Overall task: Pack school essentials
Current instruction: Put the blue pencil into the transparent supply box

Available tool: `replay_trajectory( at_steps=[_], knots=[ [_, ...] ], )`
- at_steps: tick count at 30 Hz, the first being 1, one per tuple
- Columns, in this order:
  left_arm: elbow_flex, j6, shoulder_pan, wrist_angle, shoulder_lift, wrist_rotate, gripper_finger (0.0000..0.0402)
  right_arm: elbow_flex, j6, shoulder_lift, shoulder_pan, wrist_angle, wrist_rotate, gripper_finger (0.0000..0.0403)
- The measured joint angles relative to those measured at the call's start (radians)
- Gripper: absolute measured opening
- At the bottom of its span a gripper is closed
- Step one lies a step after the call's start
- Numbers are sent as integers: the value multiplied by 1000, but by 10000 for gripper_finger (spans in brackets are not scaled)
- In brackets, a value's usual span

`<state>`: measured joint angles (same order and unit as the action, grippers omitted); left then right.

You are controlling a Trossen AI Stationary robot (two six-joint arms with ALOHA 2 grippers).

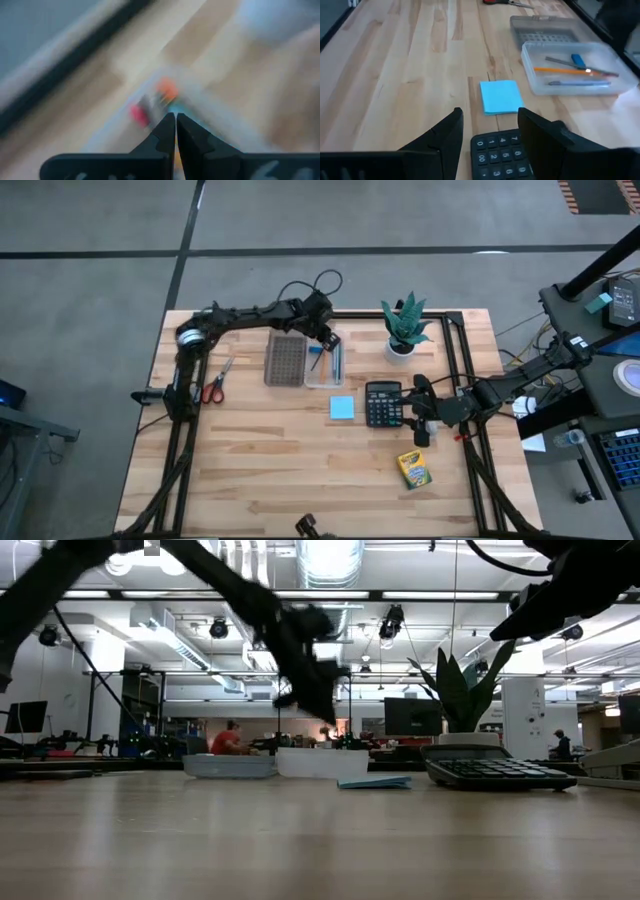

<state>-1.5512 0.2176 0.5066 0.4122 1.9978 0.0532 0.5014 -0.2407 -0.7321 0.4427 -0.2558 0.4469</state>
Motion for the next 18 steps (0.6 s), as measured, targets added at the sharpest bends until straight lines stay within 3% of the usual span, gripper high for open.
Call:
replay_trajectory(
  at_steps=[4, 9, 13, 18],
  knots=[
    [43, -106, -89, -22, -197, -71, 0, 0, -90, -42, -2, 2, 11, 168],
    [188, -233, -194, -180, -414, -131, 0, 49, -118, -137, -44, 27, 146, 136],
    [380, -338, -243, -419, -579, -137, 0, 213, -26, -231, -148, -12, 143, 96],
    [630, -394, -230, -648, -709, -143, 0, 487, 121, -391, -324, -149, 56, 40]
  ],
)
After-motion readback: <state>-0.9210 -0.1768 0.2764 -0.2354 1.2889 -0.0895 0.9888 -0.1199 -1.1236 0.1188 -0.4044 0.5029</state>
